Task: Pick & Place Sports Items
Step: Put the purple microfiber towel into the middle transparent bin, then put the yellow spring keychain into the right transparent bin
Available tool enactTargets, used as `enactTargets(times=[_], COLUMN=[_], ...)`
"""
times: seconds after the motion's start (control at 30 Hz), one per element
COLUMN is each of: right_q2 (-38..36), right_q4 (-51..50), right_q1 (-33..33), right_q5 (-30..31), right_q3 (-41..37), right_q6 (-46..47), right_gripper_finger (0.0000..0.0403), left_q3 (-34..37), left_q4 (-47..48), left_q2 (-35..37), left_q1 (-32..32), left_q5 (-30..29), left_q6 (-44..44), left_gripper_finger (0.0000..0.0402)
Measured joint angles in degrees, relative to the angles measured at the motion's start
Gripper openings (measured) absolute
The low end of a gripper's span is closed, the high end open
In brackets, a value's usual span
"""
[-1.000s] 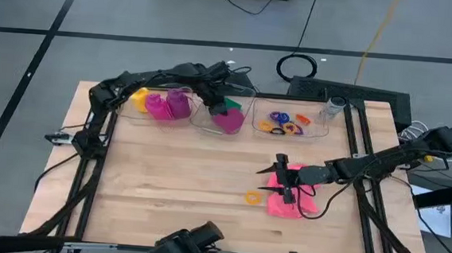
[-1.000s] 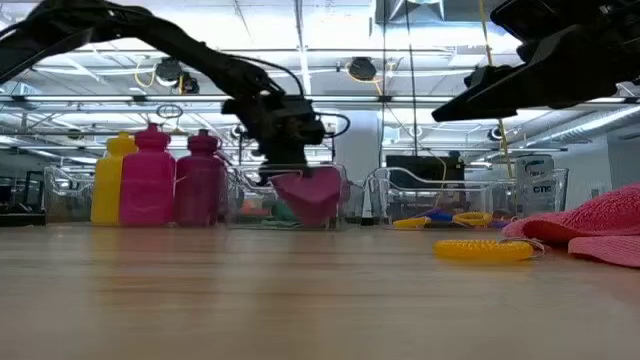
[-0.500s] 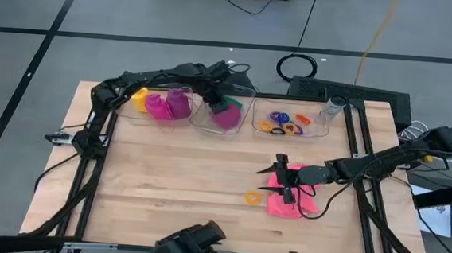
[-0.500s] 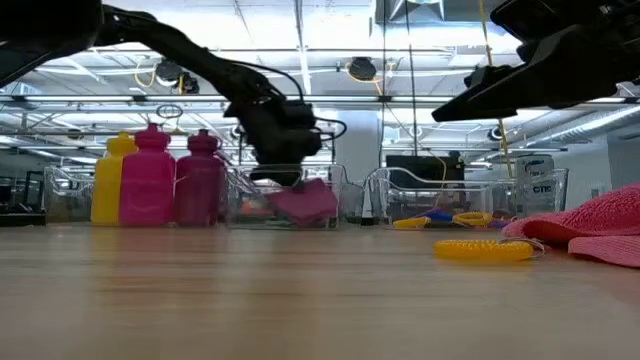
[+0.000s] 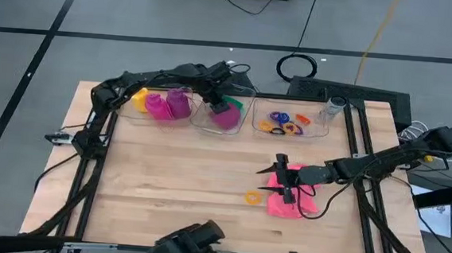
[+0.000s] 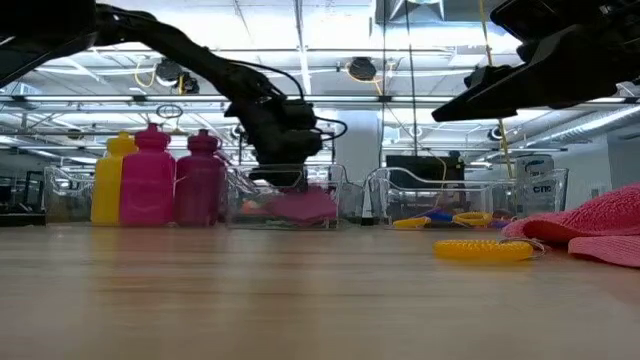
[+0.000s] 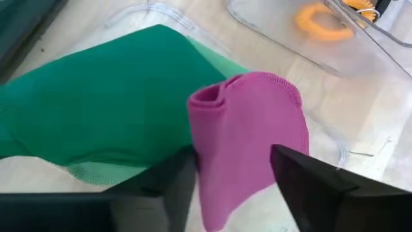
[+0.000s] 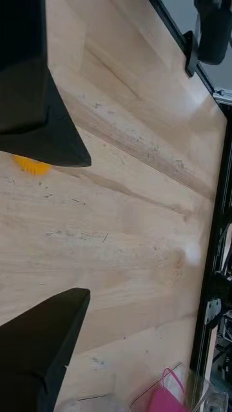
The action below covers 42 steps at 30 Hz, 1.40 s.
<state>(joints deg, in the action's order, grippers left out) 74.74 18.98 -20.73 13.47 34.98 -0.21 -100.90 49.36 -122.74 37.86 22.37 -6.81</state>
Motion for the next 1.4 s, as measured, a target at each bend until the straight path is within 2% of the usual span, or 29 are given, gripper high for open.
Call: enactTargets(times=[0.17, 0.3, 0.43, 0.8, 0.97, 1.13, 1.3, 1.4], right_q2=[0.0, 0.0, 0.0, 0.0, 0.0, 0.0, 0.0, 0.0], right_q4=[0.0, 0.0, 0.0, 0.0, 0.0, 0.1, 0.1, 0.1], right_q1=[0.0, 0.0, 0.0, 0.0, 0.0, 0.0, 0.0, 0.0], right_q5=[0.0, 0.0, 0.0, 0.0, 0.0, 0.0, 0.0, 0.0], right_q3=[0.0, 0.0, 0.0, 0.0, 0.0, 0.0, 0.0, 0.0], right_q6=[0.0, 0.0, 0.0, -0.3, -0.5, -0.6, -0.6, -0.6], right_gripper_finger=[0.0242, 0.0242, 0.0242, 0.0242, 0.0242, 0.0242, 0.0242, 0.0242], left_q3=[0.0, 0.0, 0.0, 0.0, 0.0, 0.0, 0.2, 2.6], left_q4=[0.0, -0.3, -0.9, -2.8, 0.9, 8.3, 15.0, 14.6], left_q2=[0.7, 3.1, 6.6, 20.4, 28.1, 35.4, 39.7, 41.7], left_q1=[0.2, 0.2, 0.1, -1.9, -3.4, -5.5, -9.3, -12.8], left_q5=[-0.6, -5.0, -7.7, -7.5, -7.0, -3.9, -3.9, -3.8], left_q6=[-2.9, -4.8, -4.9, -7.3, -8.7, -10.3, -9.6, -8.6], left_gripper_finger=[0.0214, 0.0231, 0.0237, 0.0237, 0.0237, 0.0237, 0.0237, 0.0237])
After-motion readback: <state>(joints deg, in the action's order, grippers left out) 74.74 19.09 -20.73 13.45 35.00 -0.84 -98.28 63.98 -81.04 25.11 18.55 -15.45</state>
